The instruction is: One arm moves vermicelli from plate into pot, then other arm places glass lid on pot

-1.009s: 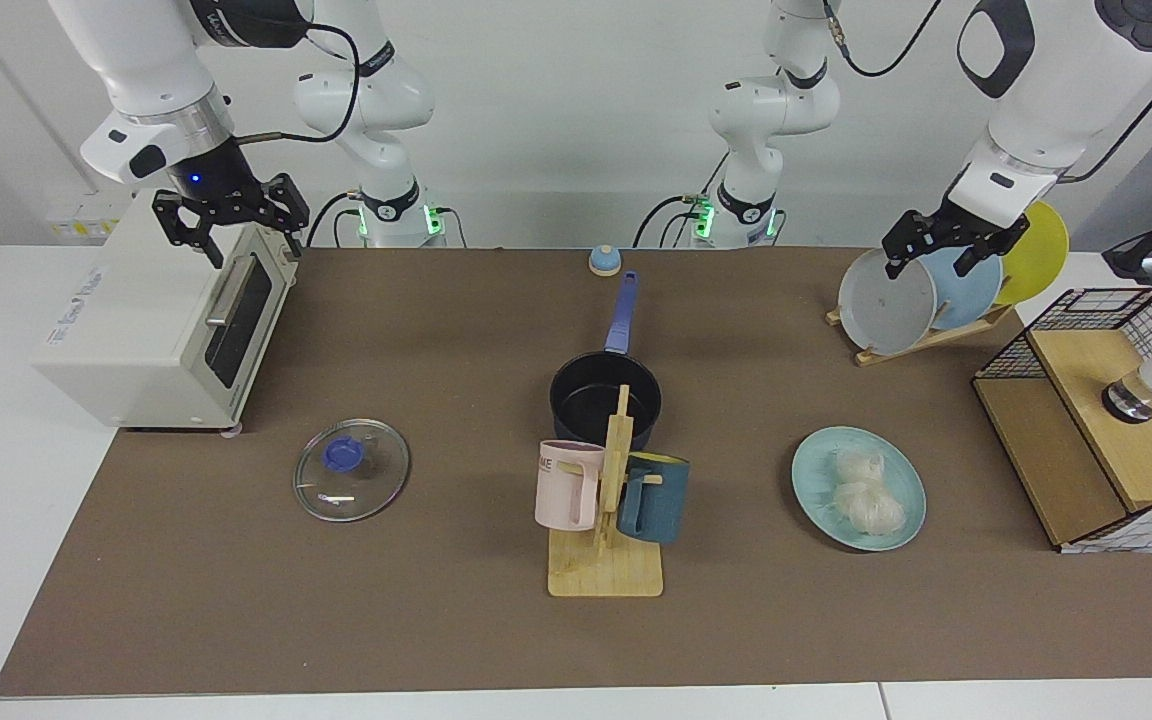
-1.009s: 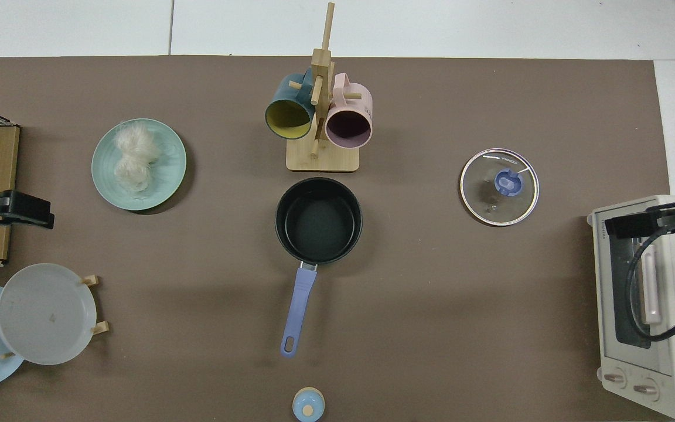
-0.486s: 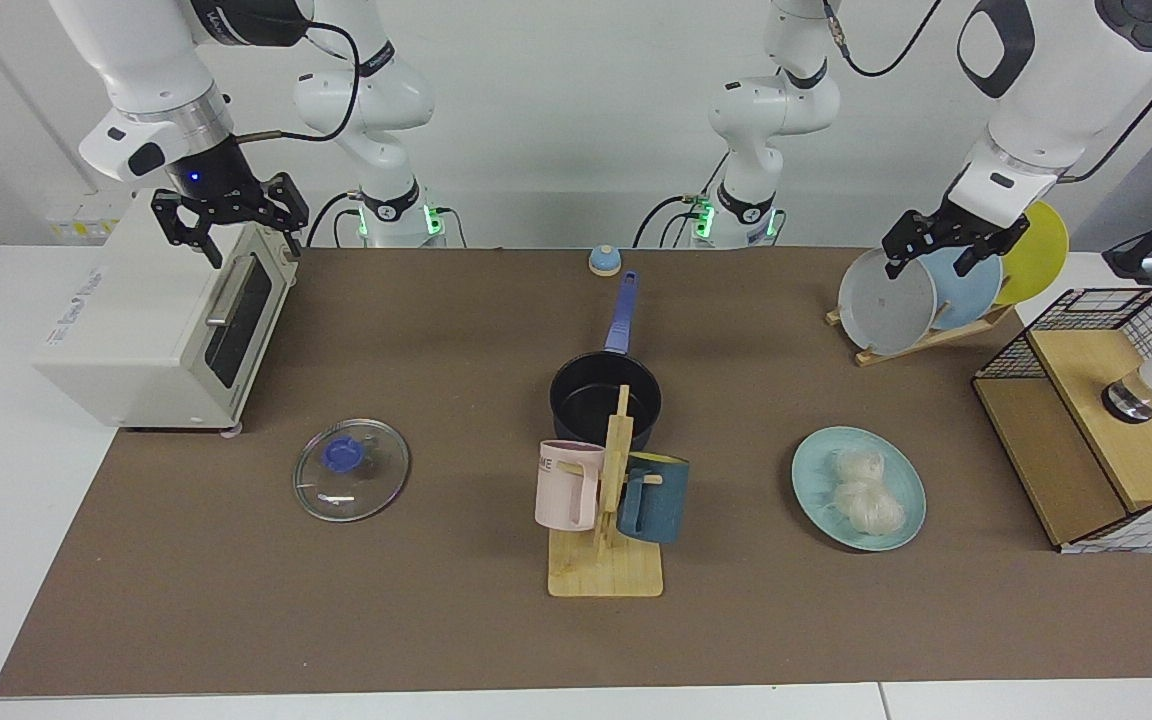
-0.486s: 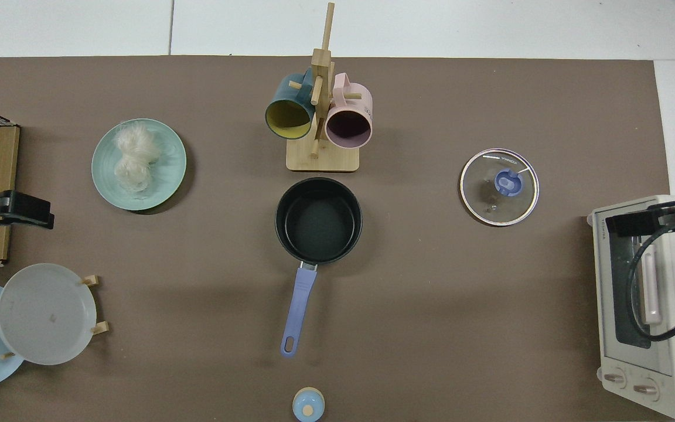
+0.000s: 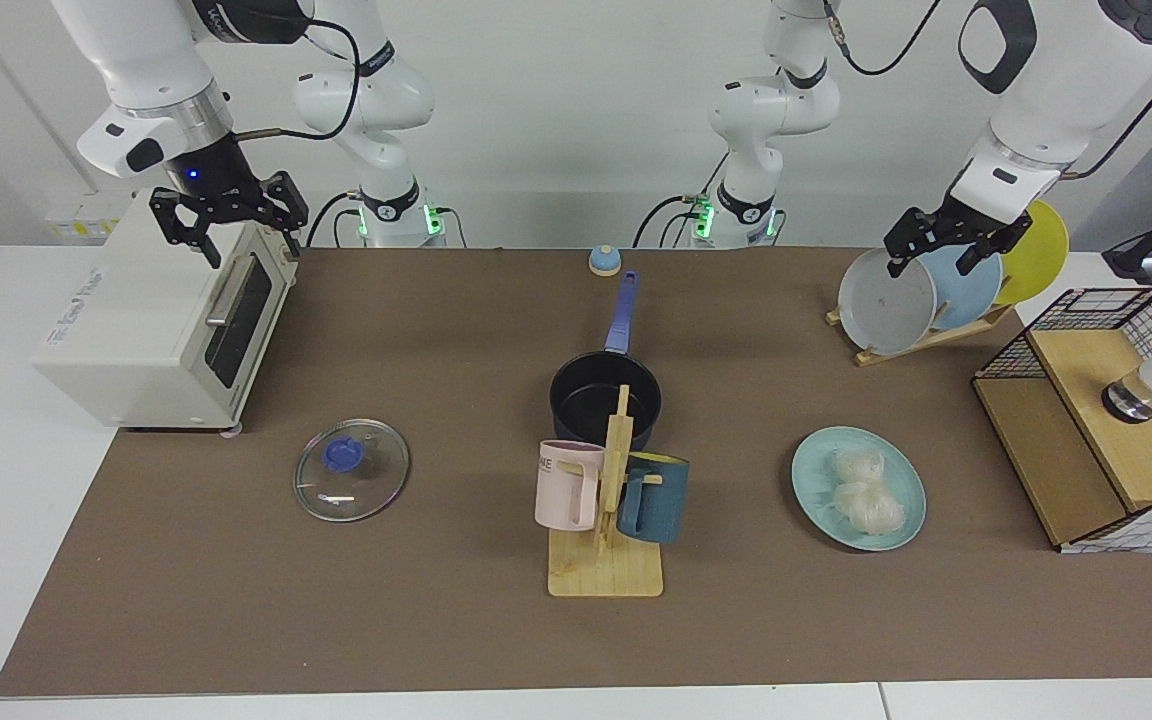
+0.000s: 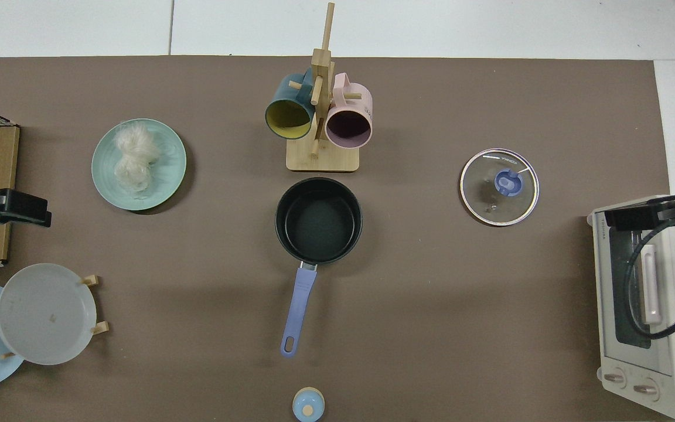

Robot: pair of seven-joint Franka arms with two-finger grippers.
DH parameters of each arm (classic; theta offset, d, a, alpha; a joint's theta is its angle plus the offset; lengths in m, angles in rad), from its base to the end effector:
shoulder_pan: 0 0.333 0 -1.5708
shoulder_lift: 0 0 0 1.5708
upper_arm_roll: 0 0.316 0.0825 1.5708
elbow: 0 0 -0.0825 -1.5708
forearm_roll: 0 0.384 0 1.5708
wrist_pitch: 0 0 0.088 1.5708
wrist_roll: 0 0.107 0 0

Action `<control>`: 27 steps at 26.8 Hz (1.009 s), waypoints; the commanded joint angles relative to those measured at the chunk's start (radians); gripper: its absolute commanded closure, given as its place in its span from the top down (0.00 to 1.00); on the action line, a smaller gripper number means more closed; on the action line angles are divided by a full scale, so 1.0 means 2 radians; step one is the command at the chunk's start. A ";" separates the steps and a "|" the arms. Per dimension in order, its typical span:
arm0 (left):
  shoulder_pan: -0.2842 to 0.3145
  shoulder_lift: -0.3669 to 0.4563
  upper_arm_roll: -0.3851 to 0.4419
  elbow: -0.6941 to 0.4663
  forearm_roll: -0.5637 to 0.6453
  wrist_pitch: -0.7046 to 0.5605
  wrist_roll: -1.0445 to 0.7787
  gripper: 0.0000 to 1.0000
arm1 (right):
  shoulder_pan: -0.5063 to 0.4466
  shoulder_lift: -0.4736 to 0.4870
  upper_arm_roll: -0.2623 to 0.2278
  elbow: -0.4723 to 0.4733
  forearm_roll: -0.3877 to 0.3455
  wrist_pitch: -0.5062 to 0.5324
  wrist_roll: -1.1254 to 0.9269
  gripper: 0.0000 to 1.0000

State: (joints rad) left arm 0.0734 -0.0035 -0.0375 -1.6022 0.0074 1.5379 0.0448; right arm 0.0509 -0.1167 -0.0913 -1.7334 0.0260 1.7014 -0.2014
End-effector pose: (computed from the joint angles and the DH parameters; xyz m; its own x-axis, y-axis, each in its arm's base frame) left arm 0.5485 0.0205 0.6089 0.9981 -0.0087 -0.0610 -0.0090 -0.9999 -0.0048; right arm 0.5290 -0.0217 0.6219 0.9836 0.1567 0.0897 0.1590 -0.9871 -0.0190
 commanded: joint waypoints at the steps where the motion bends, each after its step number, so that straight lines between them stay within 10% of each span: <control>1: 0.000 0.034 0.004 0.047 0.001 -0.001 0.003 1.00 | 0.005 0.022 0.003 -0.001 0.004 0.029 0.011 1.00; 6: 0.002 0.138 0.004 0.180 0.000 -0.038 0.004 1.00 | 0.011 0.067 0.003 0.029 0.003 0.023 0.033 1.00; 14: 0.002 0.213 0.000 0.230 0.002 -0.017 0.004 1.00 | 0.028 0.154 0.004 0.094 0.005 0.025 0.065 1.00; 27: 0.002 0.240 0.002 0.157 0.004 0.117 0.000 1.00 | 0.034 0.230 0.004 0.054 0.007 0.175 0.076 1.00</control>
State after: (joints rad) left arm 0.0816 0.4724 -0.0263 -1.2022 0.0074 1.6803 0.0455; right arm 0.1173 0.3166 -0.0829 -1.5831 0.0301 1.9618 -0.0700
